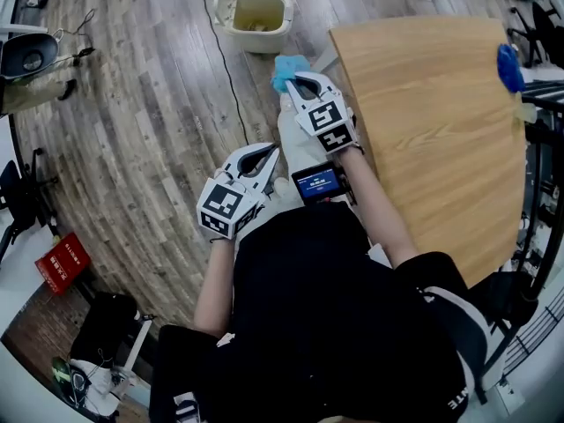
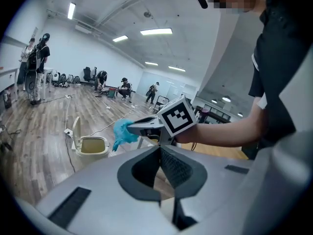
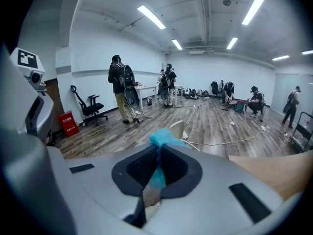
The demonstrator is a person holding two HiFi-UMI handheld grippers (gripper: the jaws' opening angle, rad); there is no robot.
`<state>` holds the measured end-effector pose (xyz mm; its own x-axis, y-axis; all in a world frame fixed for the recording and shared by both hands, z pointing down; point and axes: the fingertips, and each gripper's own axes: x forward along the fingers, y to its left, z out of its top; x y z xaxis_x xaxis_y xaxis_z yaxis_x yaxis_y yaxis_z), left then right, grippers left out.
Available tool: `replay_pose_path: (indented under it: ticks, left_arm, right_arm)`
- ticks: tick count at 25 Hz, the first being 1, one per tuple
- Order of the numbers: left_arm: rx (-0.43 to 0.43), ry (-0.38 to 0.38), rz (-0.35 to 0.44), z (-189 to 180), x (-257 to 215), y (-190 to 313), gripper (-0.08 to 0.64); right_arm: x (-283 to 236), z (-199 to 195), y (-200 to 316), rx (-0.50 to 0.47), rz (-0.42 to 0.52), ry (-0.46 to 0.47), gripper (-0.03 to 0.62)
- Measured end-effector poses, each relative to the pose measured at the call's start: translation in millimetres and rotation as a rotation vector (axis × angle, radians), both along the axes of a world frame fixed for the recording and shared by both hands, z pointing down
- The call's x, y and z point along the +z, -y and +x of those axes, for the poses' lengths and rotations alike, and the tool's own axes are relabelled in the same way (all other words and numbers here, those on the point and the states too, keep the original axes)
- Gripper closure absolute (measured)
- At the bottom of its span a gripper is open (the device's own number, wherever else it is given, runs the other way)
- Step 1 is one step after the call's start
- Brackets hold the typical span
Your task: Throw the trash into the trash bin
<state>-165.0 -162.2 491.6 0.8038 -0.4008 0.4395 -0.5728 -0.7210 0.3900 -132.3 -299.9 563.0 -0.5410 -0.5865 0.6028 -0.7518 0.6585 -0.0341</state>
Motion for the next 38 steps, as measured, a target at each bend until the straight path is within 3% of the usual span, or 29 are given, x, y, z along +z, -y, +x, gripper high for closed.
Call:
replay_pose_path:
  ticks: [5,12,18,24,27,29,31,34,38]
  left_arm:
    - [-0.011,0.07,-0.018,-1,45,140,0.554]
    - [-0.086,0.006,-0.124,-2,59,248,0.554]
    - [-0.035,0.015,-0.174,-2,96,290,0.554]
    - [-0.021,-0.053,-0.093,-12,116,359,0.554]
    - [0.007,0.013,-0.114,-25,164,384,0.554]
    - [-0.032,0.041,-0.132,-35,192,395,0.554]
    - [-0.072,0.042,-0.174,-47,214,391,0.554]
    - [-0.094,0.044,-0.238,-61,245,381,0.554]
    - [-0.092,0.039,-0.258,-59,262,377,0.554]
  right_arm:
    - [56,-16,136,-0.029,-0.036,0.066,0.591]
    - [79,-22,249,-0.047,-0.101,0.091,0.591]
    - [139,-24,288,0.009,-0.178,0.088,0.591]
    - [222,-35,332,0.094,-0.229,0.093,0.591]
    - [277,-32,348,0.136,-0.274,0.092,0.591]
    - [311,-33,354,0.161,-0.305,0.093,0.582]
    - [344,-40,350,0.17,-0.344,0.092,0.42]
    - [385,-50,340,0.138,-0.402,0.07,0.403]
    - [400,-47,338,0.123,-0.422,0.052,0.403]
